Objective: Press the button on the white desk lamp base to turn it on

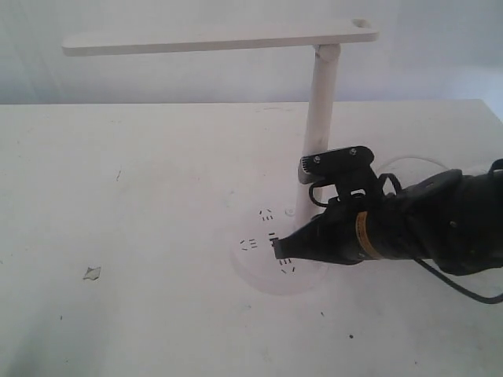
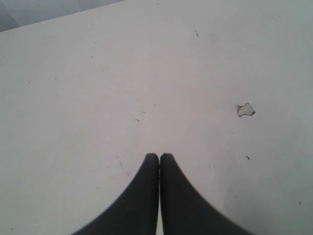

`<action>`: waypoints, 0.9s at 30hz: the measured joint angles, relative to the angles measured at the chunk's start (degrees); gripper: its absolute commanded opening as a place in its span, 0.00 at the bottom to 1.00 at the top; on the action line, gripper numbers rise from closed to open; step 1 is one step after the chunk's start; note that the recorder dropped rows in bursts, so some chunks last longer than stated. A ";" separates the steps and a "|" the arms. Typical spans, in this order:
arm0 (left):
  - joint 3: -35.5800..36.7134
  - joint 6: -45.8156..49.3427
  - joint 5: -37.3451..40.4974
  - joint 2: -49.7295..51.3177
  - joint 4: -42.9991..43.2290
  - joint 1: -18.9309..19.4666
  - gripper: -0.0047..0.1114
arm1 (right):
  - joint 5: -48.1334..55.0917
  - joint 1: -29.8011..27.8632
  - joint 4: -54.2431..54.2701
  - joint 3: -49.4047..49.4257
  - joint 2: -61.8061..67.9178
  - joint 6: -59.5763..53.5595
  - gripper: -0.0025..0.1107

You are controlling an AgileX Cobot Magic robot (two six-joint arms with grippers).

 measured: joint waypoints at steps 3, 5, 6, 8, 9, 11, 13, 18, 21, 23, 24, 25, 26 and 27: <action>0.00 0.00 0.00 0.00 0.00 0.00 0.04 | 1.28 0.00 0.00 -0.20 0.62 0.00 0.02; 0.00 0.00 0.00 0.00 0.00 0.00 0.04 | 1.61 0.00 0.00 -0.20 1.48 0.00 0.02; 0.00 0.00 0.00 0.00 0.00 0.00 0.04 | 1.61 0.00 0.00 -0.20 2.04 0.00 0.02; 0.00 0.00 0.00 0.00 0.00 0.00 0.04 | 1.28 0.00 0.00 -0.20 3.16 0.00 0.02; 0.00 0.00 0.00 0.00 0.00 0.00 0.04 | 1.28 0.00 0.00 -0.20 3.49 0.00 0.02; 0.00 0.00 0.00 0.00 0.00 0.00 0.04 | 1.28 0.00 0.00 -0.35 4.10 0.00 0.02; 0.00 0.00 0.00 0.00 0.00 0.00 0.04 | 1.28 0.00 0.00 -0.35 4.10 0.00 0.02; 0.00 0.00 0.00 0.00 0.00 0.00 0.04 | 1.85 0.00 0.00 -0.47 4.25 0.00 0.02; 0.00 0.00 0.00 0.00 0.00 0.00 0.04 | 1.85 0.00 0.00 -0.47 4.25 0.00 0.02; 0.00 0.00 0.00 0.00 0.00 0.00 0.04 | 1.74 0.00 0.00 -0.47 4.25 -0.13 0.02; 0.00 0.00 0.00 0.00 0.00 0.00 0.04 | 1.74 0.00 0.00 -0.47 4.25 -0.25 0.02; 0.00 0.00 0.00 0.00 0.00 0.00 0.04 | 1.74 0.00 0.00 -0.47 4.25 -0.37 0.02; 0.00 0.00 0.00 0.00 0.00 0.00 0.04 | 1.86 0.00 0.00 -0.47 4.25 -0.38 0.02; 0.00 0.00 0.00 0.00 0.00 0.00 0.04 | 1.96 0.00 0.00 -0.47 4.10 -0.48 0.02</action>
